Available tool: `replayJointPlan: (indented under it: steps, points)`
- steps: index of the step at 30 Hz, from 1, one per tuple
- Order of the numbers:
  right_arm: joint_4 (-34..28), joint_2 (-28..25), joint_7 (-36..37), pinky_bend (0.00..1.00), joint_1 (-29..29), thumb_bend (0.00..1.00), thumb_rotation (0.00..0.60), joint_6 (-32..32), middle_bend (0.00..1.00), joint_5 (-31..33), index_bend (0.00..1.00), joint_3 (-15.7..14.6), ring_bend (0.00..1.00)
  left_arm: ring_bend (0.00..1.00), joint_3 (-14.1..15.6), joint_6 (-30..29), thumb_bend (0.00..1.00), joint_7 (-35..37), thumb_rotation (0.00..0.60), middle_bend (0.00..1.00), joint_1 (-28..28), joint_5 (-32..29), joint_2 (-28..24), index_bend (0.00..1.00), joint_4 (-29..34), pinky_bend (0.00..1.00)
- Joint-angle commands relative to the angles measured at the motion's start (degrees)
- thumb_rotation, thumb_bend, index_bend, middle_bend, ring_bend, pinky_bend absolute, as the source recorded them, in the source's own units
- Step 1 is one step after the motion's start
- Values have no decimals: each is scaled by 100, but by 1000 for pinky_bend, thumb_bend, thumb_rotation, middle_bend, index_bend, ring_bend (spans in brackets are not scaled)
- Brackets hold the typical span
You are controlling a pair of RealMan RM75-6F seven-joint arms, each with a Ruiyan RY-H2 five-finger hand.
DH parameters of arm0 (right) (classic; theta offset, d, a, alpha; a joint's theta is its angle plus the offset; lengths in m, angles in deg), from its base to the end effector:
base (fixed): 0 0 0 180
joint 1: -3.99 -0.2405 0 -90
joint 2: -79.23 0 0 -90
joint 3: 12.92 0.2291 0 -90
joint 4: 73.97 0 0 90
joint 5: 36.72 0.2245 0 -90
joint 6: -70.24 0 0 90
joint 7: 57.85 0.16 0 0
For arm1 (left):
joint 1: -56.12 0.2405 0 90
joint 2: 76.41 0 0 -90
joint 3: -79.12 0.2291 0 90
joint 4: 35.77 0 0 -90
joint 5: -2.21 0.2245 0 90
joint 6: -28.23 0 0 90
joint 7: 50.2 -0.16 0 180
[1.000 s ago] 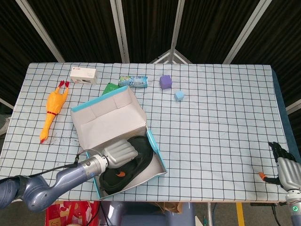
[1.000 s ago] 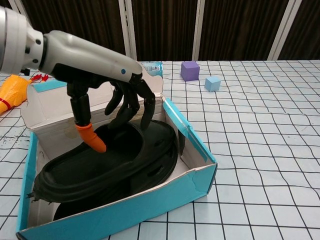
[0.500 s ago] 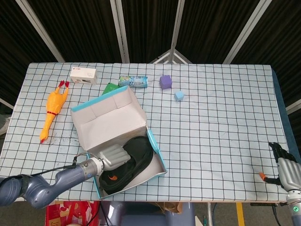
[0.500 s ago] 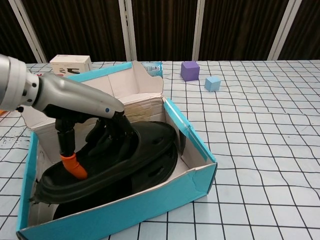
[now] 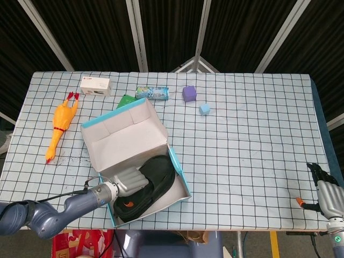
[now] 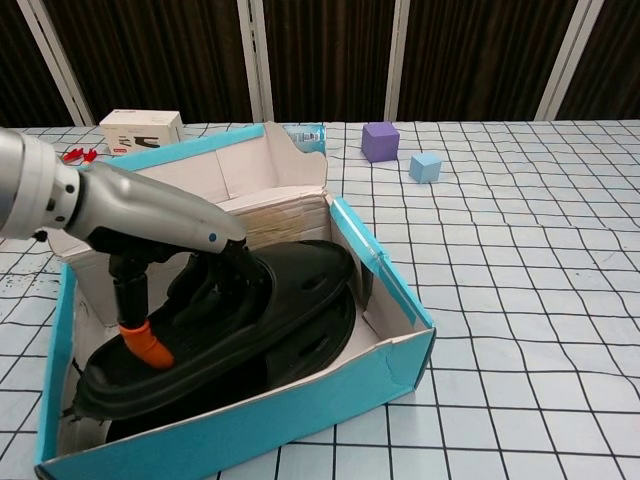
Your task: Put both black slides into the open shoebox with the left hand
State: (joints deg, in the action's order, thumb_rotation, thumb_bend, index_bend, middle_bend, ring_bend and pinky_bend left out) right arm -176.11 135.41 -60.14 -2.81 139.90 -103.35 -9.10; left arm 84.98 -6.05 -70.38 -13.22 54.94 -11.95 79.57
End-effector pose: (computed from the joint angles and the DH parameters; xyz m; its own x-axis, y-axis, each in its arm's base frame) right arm -0.3227 -0.1961 0.1378 0.2941 -0.2412 0.9248 -0.8957 0.2681 0.3548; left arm -0.0597 0.2606 -0.0222 0.7253 0.5199 0.4514 0.6575 -0.7175 -0.2300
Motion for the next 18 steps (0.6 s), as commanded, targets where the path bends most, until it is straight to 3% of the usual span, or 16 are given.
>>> replayJointPlan:
  steps: [1, 12, 18]
  points:
    - [-10, -2, -2, 131, 5, 245, 600, 3, 25, -2, 0, -6, 102, 456, -107, -32, 216, 104, 600, 610, -7, 57, -229, 391, 225, 496]
    - [-10, -4, -5, 131, -10, 245, 600, 14, 25, 16, 0, 22, 102, 456, -254, 311, 216, 426, 600, 594, -94, 158, -1157, 378, 801, 509]
    - [-5, -23, 33, 131, -18, 245, 600, -10, 25, 13, 0, 26, 101, 335, -403, 88, 216, 1112, 600, 399, 439, 557, -2131, 259, 1292, 430]
